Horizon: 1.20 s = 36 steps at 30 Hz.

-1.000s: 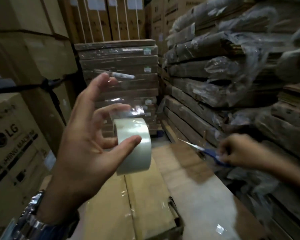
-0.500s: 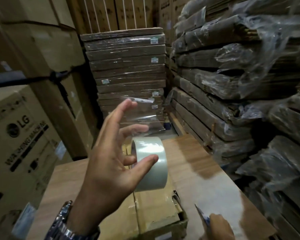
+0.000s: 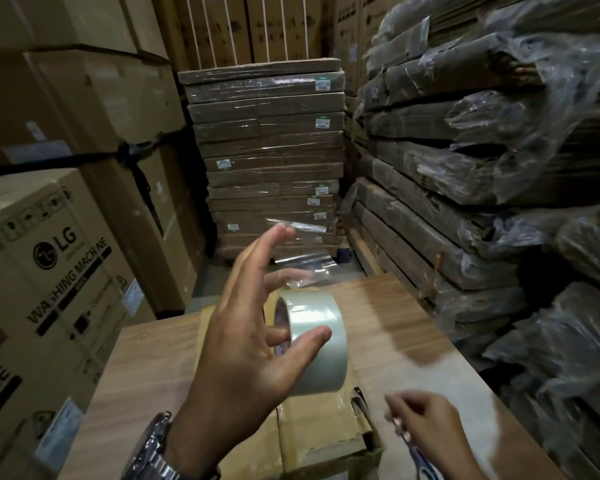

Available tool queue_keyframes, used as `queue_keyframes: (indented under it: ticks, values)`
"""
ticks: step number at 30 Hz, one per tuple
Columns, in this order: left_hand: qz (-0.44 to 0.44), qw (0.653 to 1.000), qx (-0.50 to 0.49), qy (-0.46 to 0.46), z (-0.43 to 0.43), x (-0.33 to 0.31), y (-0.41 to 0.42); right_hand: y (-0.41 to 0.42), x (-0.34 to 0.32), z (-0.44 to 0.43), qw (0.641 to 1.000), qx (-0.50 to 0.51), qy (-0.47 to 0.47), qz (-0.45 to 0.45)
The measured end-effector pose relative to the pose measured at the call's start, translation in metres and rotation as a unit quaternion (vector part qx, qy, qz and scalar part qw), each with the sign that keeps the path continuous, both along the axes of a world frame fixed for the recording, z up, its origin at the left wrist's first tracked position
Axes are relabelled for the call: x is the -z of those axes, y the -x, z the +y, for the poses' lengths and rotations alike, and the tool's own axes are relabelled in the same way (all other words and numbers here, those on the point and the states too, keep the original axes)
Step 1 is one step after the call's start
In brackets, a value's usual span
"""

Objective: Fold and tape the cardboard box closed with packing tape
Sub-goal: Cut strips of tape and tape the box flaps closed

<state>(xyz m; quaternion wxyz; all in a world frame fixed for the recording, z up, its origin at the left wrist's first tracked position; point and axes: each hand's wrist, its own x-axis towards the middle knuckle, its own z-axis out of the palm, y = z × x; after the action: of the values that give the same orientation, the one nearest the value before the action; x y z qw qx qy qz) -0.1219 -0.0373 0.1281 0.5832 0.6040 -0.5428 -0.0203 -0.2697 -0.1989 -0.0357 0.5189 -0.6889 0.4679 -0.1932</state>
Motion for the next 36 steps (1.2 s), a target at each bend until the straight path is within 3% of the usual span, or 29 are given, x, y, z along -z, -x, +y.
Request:
queue_keyframes:
  ticks: [2,4,6,11,14,16,19,22,31,34,36]
  values:
    - [-0.011,1.000,-0.011,-0.016,-0.004,0.007,0.002,-0.004,-0.040,0.018,0.982,-0.053,-0.050,-0.177]
    - [-0.012,0.999,-0.014,-0.026,-0.009,0.013,0.005,-0.003,-0.076,0.037,0.951,-0.156,-0.069,-0.259]
    - [-0.002,1.000,-0.004,-0.027,-0.013,0.020,0.010,0.000,-0.092,0.048,0.930,-0.258,-0.074,-0.249]
    - [0.043,0.998,0.010,-0.037,-0.018,0.030,0.016,0.003,-0.095,0.047,0.948,-0.216,0.007,-0.235]
    - [0.090,0.995,-0.016,-0.041,-0.013,0.030,0.013,0.011,-0.082,0.019,0.967,-0.176,0.114,-0.144]
    - [0.109,0.992,-0.031,-0.047,-0.011,0.035,0.013,0.013,-0.046,-0.016,0.955,-0.167,0.246,0.023]
    - [0.128,0.989,-0.038,-0.059,-0.013,0.045,0.019,0.016,0.018,-0.064,0.862,-0.189,0.333,0.331]
    - [0.163,0.984,-0.037,-0.060,-0.016,0.055,0.025,0.023,0.069,-0.091,0.786,-0.221,0.316,0.482]
    - [0.252,0.963,-0.084,-0.056,-0.015,0.059,0.036,0.030,0.142,-0.109,0.732,-0.214,0.354,0.541]
    - [0.253,0.962,-0.092,-0.053,-0.014,0.059,0.036,0.023,0.134,-0.104,0.762,-0.205,0.347,0.508]
    - [0.248,0.962,-0.097,-0.054,-0.015,0.058,0.036,0.011,0.108,-0.097,0.823,-0.176,0.350,0.413]
